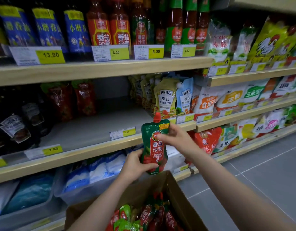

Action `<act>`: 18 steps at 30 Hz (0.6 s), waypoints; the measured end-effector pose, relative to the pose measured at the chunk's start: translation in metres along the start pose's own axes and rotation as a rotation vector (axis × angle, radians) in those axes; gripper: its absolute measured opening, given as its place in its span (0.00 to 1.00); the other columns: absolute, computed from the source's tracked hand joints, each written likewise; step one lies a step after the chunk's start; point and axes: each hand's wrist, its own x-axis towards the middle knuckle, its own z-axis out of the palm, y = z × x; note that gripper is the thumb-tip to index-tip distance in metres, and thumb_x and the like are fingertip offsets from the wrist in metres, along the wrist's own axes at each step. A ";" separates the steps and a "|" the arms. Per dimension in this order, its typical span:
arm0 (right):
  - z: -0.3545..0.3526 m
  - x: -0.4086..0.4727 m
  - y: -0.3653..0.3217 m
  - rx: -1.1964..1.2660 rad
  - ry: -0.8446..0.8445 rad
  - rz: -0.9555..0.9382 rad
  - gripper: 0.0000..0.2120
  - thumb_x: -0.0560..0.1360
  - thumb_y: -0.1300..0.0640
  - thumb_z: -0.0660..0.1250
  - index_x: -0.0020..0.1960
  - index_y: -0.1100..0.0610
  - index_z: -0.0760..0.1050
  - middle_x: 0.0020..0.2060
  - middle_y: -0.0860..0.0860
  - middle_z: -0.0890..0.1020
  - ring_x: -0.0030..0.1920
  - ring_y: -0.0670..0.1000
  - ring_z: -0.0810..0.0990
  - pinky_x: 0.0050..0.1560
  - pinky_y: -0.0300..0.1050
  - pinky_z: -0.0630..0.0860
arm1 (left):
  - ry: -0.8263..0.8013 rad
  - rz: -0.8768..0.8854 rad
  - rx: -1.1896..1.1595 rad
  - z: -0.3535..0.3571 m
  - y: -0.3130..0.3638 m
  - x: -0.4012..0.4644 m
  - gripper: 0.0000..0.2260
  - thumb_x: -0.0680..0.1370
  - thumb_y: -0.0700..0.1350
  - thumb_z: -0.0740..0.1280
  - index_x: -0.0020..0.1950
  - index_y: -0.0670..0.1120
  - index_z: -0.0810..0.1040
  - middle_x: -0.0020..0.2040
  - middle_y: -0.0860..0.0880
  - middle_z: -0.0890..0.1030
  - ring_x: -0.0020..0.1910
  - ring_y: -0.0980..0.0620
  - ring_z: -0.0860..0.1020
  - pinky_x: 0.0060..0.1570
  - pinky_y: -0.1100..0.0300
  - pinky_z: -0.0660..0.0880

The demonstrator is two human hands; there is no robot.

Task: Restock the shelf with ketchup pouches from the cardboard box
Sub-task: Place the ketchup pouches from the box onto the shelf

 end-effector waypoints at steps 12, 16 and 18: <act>0.021 0.028 -0.001 -0.227 0.254 -0.023 0.22 0.64 0.60 0.76 0.54 0.53 0.72 0.48 0.49 0.81 0.51 0.51 0.80 0.54 0.55 0.78 | 0.269 0.445 0.604 -0.090 0.003 0.036 0.34 0.68 0.72 0.57 0.68 0.54 0.68 0.62 0.53 0.76 0.60 0.54 0.73 0.58 0.55 0.71; 0.016 0.051 -0.010 -0.258 0.328 -0.135 0.23 0.64 0.60 0.77 0.55 0.55 0.73 0.49 0.50 0.82 0.52 0.51 0.79 0.55 0.54 0.77 | 0.423 0.503 1.174 -0.133 -0.039 0.051 0.28 0.76 0.65 0.48 0.68 0.49 0.69 0.54 0.46 0.80 0.48 0.45 0.78 0.44 0.53 0.75; 0.020 0.067 -0.018 -0.292 0.357 -0.209 0.20 0.64 0.60 0.76 0.53 0.55 0.72 0.46 0.47 0.81 0.50 0.49 0.80 0.53 0.46 0.77 | 0.396 0.504 1.275 -0.137 -0.050 0.054 0.28 0.78 0.63 0.44 0.67 0.49 0.69 0.49 0.46 0.80 0.43 0.44 0.78 0.40 0.53 0.74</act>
